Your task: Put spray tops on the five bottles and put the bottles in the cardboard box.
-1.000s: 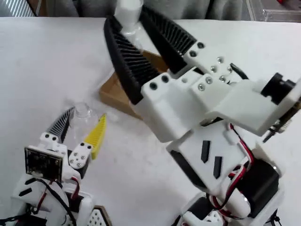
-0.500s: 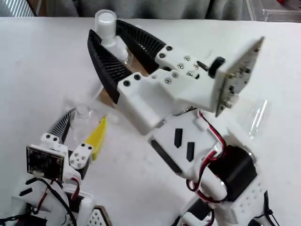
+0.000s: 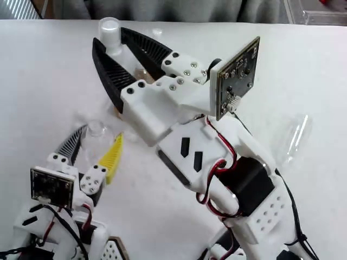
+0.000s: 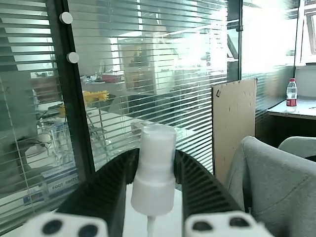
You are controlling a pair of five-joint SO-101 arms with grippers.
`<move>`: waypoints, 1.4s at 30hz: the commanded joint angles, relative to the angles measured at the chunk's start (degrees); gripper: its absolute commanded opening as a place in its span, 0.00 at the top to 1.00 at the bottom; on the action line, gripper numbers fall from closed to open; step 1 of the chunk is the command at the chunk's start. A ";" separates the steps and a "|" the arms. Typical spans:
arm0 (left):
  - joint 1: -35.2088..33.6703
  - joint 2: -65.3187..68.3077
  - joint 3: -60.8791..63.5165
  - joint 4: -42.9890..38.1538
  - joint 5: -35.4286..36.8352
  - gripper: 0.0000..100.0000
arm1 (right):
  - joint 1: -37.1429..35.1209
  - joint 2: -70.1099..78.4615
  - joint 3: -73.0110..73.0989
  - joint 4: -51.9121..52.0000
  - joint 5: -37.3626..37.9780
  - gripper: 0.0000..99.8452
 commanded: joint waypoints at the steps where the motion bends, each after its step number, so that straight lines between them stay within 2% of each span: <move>1: 0.40 -0.13 -3.16 -0.35 -0.35 0.97 | -0.84 -0.57 0.00 -0.22 -0.18 0.98; 7: 0.40 -0.13 -3.52 -0.35 -0.26 0.97 | -3.38 -1.10 4.22 3.03 -3.60 0.95; 12: 0.40 -0.13 -3.52 -0.44 -0.26 0.98 | -3.65 -1.10 3.78 6.29 -7.65 0.81; 16: 0.22 -0.13 -3.52 -1.14 -0.26 0.98 | -4.88 -1.19 3.60 8.57 -8.09 0.72; 21: 0.31 -0.13 -3.52 -1.14 -0.26 0.98 | -6.55 -1.80 -1.41 11.91 -8.18 0.71; 24: 0.31 -0.13 -3.43 -1.14 -0.26 0.98 | -4.35 -1.19 -7.03 12.00 -7.91 0.74; 29: -0.04 -0.31 -3.60 -2.20 -0.26 0.98 | 4.62 2.95 -9.32 10.33 -7.91 1.00; 32: -0.13 -0.31 -3.60 -3.69 0.44 0.98 | 8.75 5.49 -8.35 12.18 -8.44 0.93; 35: -1.10 -0.04 -3.43 -5.10 3.34 0.98 | 11.12 5.93 -7.38 15.69 -8.18 0.95; 38: -5.32 0.13 -3.08 -8.26 4.84 0.98 | 12.97 4.62 -6.24 21.05 -7.91 0.99; 42: -8.75 4.18 -2.73 -12.48 5.36 0.98 | 16.40 3.21 -2.11 28.62 -7.91 0.98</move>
